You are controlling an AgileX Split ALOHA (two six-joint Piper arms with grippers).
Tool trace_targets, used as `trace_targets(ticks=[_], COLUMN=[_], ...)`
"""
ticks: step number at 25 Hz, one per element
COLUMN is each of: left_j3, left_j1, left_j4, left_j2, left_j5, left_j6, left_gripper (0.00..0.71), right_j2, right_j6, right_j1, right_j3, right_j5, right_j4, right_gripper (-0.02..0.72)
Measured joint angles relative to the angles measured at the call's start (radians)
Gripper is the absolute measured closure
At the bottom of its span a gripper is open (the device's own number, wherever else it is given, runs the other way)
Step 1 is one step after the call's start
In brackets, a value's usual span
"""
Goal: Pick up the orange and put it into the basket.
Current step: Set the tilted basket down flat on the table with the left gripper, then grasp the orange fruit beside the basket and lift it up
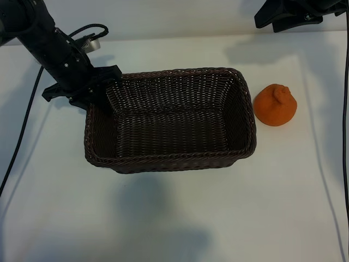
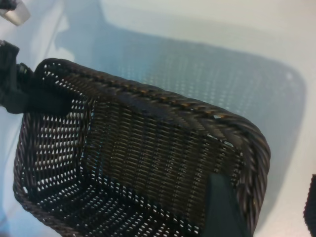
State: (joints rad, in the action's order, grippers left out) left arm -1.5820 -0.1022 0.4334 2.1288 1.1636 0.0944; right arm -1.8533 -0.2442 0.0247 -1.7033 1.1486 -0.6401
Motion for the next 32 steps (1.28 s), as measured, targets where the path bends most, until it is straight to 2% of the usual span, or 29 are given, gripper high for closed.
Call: trace_targets(ticks=[12, 14, 17, 21, 26, 32], left_j3=[0.000, 0.000, -0.001, -0.001, -0.011, -0.070], left_j1=[0.000, 0.000, 0.000, 0.000, 0.000, 0.000], left_j4=[0.001, 0.005, 0.015, 0.025, 0.022, -0.072], left_j2=[0.010, 0.010, 0.010, 0.010, 0.010, -0.010], left_j5=[0.000, 0.000, 0.000, 0.000, 0.000, 0.009], left_j6=[0.000, 0.000, 0.000, 0.000, -0.004, -0.055], left_gripper=[0.533, 0.499, 0.395, 0.298, 0.269, 0.266], right_j2=[0.000, 0.000, 0.000, 0.000, 0.000, 0.000], right_j6=[0.000, 0.000, 0.000, 0.000, 0.000, 0.000], right_j1=[0.000, 0.000, 0.000, 0.000, 0.000, 0.000], right_j3=[0.000, 0.000, 0.000, 0.000, 0.000, 0.000], right_j5=[0.000, 0.000, 0.000, 0.000, 0.000, 0.000], right_j4=[0.000, 0.000, 0.000, 0.000, 0.000, 0.000], right_gripper=[0.295, 0.295, 0.295, 0.295, 0.295, 0.295])
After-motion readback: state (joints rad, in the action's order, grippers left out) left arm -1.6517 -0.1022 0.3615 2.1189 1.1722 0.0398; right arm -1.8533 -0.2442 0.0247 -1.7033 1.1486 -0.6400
